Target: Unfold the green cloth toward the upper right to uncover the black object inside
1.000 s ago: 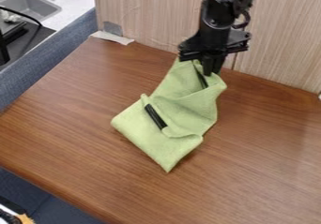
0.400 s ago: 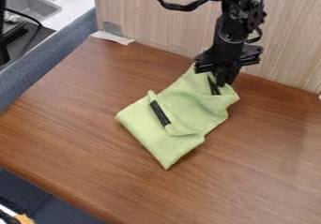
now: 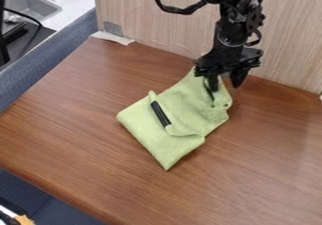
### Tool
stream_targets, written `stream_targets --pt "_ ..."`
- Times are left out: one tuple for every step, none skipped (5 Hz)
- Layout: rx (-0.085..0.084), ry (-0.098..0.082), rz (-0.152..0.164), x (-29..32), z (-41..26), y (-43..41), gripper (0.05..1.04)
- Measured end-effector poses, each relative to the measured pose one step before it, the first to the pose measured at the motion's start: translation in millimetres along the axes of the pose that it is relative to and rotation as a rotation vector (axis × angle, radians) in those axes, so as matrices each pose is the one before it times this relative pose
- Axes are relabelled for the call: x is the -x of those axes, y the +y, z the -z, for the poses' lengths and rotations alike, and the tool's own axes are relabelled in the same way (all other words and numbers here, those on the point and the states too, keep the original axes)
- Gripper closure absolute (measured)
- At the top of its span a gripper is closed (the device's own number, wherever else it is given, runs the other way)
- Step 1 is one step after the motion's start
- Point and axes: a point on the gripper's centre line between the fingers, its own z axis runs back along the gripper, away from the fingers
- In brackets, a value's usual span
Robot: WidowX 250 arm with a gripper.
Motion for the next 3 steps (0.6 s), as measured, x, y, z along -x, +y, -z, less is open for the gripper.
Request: stream_targets --pt "0.0178 -0.0138 0.0050 -2.34 -8.85 -0.56 0.079" --pt "0.0282 -0.0238 -0.0017 -5.15 -15.30 -0.01 0.077" --pt "0.0296 -0.0303 0.0028 -7.48 -16.37 1.51 0.083"
